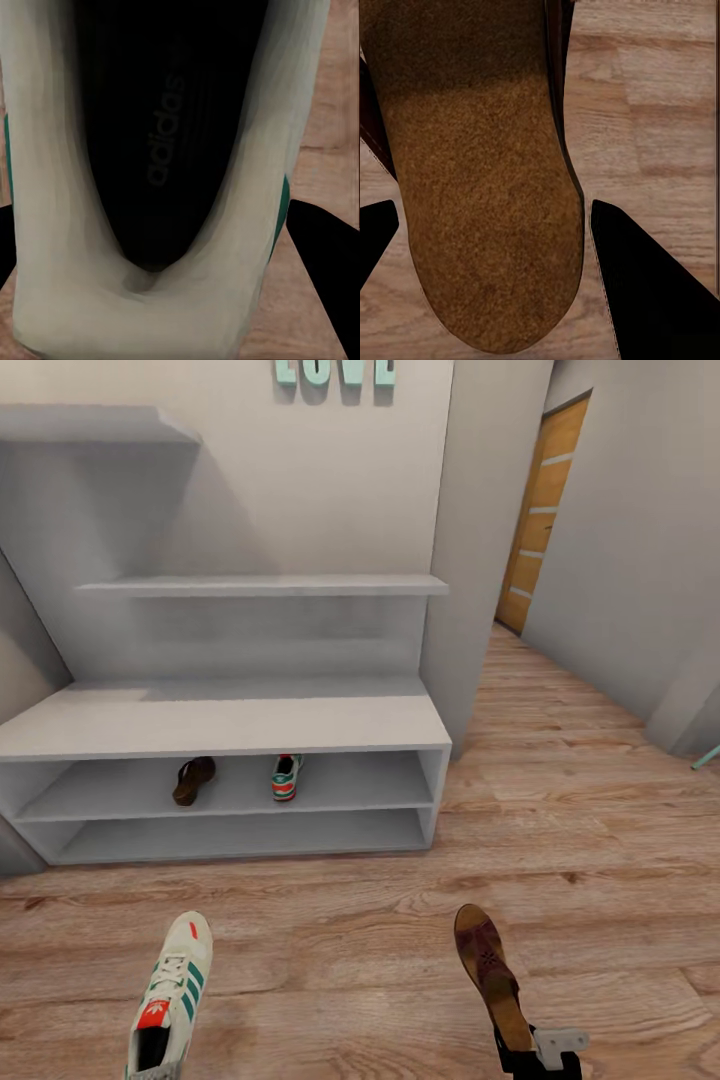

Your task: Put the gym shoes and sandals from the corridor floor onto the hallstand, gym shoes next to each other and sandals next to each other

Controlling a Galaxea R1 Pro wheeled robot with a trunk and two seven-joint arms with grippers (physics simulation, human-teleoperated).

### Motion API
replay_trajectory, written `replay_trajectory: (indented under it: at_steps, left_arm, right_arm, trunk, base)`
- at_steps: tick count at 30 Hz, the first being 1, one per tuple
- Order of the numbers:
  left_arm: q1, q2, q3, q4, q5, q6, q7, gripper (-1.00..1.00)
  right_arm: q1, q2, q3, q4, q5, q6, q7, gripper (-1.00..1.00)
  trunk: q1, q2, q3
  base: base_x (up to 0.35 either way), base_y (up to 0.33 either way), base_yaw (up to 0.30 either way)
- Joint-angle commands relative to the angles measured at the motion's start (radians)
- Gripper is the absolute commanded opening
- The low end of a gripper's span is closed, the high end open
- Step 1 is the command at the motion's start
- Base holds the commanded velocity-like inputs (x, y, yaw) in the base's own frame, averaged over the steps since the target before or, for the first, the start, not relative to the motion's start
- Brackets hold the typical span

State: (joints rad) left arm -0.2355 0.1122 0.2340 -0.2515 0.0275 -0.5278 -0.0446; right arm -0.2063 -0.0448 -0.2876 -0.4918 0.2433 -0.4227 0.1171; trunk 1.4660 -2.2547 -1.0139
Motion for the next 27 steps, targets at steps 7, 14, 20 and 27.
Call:
replay_trajectory:
  at_steps: [7, 14, 20, 27]
  left_arm:
    - [-0.065, -0.054, -0.052, -0.042, -0.035, 0.036, -0.001, -1.0]
    - [-0.231, -0.098, -0.058, -0.058, -0.065, 0.303, -0.002, -1.0]
    - [-0.397, -0.125, -0.059, -0.06, -0.075, 0.547, -0.001, -1.0]
    - [-0.543, -0.149, -0.06, -0.06, -0.078, 0.769, 0.002, -1.0]
  right_arm:
    - [-0.001, -0.029, -0.014, -0.004, 0.004, -0.003, 0.006, -1.0]
    - [-0.001, -0.114, -0.204, -0.005, 0.001, 0.002, 0.009, -1.0]
    - [-0.001, -0.143, -0.346, -0.028, 0.001, 0.006, 0.012, -1.0]
    - [-0.001, -0.151, -0.374, -0.043, 0.002, 0.008, 0.008, -1.0]
  trunk:
    - [0.0, 0.0, -0.001]
    - [0.0, 0.0, -0.001]
    - [0.0, 0.0, -0.001]
    - [0.0, 0.0, -0.001]
  base:
    - [0.0, 0.0, 0.0]
    - [0.0, 0.0, 0.0]
    - [0.0, 0.0, 0.0]
    - [0.0, 0.0, 0.0]
